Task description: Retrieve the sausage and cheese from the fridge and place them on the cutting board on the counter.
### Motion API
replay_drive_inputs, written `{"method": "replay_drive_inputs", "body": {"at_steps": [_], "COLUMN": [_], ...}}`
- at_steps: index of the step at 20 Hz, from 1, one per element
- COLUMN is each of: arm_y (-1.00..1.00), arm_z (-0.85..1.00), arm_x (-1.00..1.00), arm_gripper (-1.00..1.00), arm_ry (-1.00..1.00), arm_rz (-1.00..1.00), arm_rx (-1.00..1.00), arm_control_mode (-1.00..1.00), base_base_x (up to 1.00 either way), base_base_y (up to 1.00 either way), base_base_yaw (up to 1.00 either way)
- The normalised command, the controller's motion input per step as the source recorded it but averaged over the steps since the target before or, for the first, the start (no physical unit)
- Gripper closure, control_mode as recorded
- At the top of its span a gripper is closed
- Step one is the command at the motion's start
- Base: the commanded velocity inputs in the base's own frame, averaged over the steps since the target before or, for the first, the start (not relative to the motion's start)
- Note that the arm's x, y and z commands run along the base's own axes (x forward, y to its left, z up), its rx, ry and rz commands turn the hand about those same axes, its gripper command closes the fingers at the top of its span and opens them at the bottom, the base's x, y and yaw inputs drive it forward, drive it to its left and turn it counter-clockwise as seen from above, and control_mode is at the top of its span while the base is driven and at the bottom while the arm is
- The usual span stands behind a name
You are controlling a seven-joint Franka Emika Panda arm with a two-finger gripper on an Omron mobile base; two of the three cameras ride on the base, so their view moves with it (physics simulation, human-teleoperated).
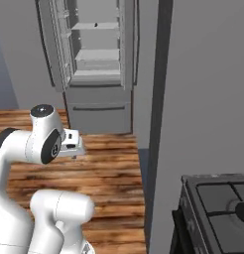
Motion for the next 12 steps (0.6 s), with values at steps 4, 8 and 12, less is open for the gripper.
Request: {"method": "replay_drive_inputs", "body": {"at_steps": [4,8,12], "arm_y": [0.0,0.0,0.0], "arm_z": [0.0,0.0,0.0], "arm_x": [0.0,0.0,0.0], "arm_gripper": [-1.0,-1.0,-1.0], "arm_ry": [0.0,0.0,0.0], "arm_rz": [0.0,0.0,0.0], "arm_rx": [0.0,0.0,0.0], "arm_control_mode": [1.0,1.0,1.0], "base_base_x": [1.0,1.0,1.0], "base_base_y": [0.0,0.0,0.0], "base_base_yaw": [0.12,0.13,0.13]}}
